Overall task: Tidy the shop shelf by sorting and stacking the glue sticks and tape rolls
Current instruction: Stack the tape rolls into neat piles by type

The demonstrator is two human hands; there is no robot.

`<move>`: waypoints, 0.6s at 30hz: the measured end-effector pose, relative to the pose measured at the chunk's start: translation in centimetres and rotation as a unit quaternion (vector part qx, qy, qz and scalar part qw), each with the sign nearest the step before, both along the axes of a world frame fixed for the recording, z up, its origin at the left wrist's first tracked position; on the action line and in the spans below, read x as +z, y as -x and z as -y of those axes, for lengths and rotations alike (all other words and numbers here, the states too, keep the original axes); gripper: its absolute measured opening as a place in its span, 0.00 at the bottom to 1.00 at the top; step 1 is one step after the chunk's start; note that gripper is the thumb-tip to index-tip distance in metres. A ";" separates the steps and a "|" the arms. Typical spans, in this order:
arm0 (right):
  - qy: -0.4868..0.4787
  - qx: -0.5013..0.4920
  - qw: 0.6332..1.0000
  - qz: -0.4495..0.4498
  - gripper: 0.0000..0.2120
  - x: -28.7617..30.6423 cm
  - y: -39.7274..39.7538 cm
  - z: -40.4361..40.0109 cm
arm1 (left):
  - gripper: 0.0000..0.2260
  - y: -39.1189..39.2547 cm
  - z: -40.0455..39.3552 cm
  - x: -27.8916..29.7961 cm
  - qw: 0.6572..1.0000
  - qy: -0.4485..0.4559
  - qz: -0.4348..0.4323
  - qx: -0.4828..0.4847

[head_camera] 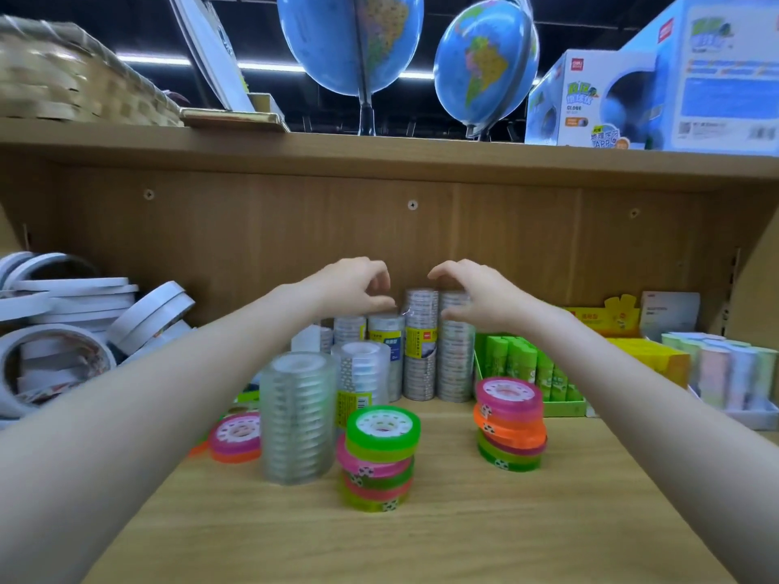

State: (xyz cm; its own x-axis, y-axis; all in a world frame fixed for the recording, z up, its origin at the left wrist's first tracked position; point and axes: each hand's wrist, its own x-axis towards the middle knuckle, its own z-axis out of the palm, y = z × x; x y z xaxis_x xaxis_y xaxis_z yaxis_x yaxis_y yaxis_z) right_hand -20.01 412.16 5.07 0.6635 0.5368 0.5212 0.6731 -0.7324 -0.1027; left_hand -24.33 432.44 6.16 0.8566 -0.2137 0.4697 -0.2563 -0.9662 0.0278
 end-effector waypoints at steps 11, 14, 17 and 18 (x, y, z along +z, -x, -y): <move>0.012 0.149 0.986 -0.078 0.19 -3.1 9.6 -1.7 | 0.11 11.2 -4.3 -3.2 0.987 0.137 -0.060 -0.055; 0.061 0.122 0.986 -0.100 0.21 -3.2 9.3 -3.9 | 0.17 13.1 -5.0 -5.2 0.987 0.146 -0.054 -0.043; 0.090 0.088 0.988 -0.090 0.19 -3.4 8.5 -5.5 | 0.18 13.8 -5.6 -7.1 0.996 0.085 -0.018 -0.026; 0.093 0.074 0.990 -0.078 0.18 -3.4 8.3 -5.8 | 0.19 13.9 -5.7 -7.4 0.996 0.083 -0.019 -0.027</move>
State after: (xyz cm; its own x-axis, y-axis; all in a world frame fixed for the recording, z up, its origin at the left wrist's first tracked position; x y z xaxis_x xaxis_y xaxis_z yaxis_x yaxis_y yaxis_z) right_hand -28.29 417.94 1.71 0.6348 0.7116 0.3010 0.7613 -0.6425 -0.0867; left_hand -38.22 438.15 -1.28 0.8635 -0.1830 0.4701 -0.3042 -0.9323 0.1958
